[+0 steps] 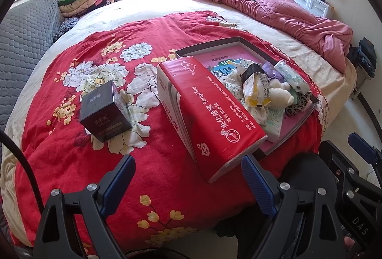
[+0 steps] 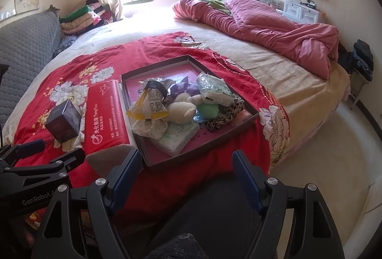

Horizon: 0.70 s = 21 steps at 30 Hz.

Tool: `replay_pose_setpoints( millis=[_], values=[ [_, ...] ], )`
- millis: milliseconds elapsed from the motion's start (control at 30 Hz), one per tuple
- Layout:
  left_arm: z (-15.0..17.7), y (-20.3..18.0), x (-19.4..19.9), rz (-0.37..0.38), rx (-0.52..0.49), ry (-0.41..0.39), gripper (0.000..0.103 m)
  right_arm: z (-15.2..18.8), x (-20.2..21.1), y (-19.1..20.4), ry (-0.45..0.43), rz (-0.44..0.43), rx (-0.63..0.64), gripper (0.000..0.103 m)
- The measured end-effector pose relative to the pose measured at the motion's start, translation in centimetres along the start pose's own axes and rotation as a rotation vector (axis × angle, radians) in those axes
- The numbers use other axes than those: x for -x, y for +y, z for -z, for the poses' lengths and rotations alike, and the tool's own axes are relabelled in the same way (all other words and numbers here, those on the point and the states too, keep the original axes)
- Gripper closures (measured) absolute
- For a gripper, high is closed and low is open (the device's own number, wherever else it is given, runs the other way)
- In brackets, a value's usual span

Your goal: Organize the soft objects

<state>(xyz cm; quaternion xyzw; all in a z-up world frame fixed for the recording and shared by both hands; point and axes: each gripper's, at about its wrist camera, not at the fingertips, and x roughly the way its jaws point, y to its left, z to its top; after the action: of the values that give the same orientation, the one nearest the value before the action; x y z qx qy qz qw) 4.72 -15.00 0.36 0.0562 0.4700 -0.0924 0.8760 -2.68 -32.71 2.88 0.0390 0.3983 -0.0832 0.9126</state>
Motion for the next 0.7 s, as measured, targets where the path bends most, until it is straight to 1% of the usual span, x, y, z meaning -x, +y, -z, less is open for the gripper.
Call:
replay_pose_setpoints(
  millis=[467,600,700],
  values=[
    [0.11,0.06,-0.36,-0.002,0.0,0.017,0.013,0.08,-0.27,0.04,0.001,-0.004,0.007,0.024],
    [0.13,0.01,-0.34,0.016,-0.007,0.013,0.013,0.08,-0.25,-0.01,0.001,-0.004,0.007,0.024],
    [0.03,0.09,-0.28,0.055,-0.007,0.005,0.013,0.08,-0.31,-0.02,0.006,-0.006,0.009,0.024]
  ],
)
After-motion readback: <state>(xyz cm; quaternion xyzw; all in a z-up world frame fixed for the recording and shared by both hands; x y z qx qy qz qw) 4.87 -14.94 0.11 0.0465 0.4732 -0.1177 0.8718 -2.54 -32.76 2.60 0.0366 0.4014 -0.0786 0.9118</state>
